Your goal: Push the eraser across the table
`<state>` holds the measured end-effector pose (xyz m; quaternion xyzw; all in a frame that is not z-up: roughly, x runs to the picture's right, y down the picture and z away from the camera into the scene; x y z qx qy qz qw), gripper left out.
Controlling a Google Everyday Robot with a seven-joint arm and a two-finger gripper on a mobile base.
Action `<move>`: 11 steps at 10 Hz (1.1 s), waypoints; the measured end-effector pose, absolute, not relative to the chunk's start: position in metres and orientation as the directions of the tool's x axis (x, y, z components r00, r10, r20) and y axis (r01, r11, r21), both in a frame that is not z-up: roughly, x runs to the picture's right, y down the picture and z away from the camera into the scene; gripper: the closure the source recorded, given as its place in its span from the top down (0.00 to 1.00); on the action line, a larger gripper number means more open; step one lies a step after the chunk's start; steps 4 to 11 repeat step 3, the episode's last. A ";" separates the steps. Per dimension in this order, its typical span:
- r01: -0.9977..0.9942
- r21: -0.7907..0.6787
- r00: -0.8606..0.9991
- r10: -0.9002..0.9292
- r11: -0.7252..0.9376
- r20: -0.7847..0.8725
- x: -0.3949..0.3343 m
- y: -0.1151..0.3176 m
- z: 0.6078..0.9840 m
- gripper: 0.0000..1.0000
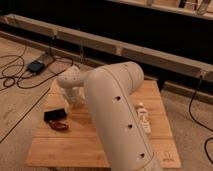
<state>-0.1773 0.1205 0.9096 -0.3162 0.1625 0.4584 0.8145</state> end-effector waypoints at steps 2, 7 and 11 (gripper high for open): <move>-0.849 -0.368 0.527 0.641 0.379 -0.558 -0.175 0.121 0.909 0.80; -0.848 -0.369 0.529 0.640 0.380 -0.557 -0.176 0.121 0.909 0.80; -0.848 -0.369 0.529 0.640 0.380 -0.557 -0.176 0.121 0.909 0.80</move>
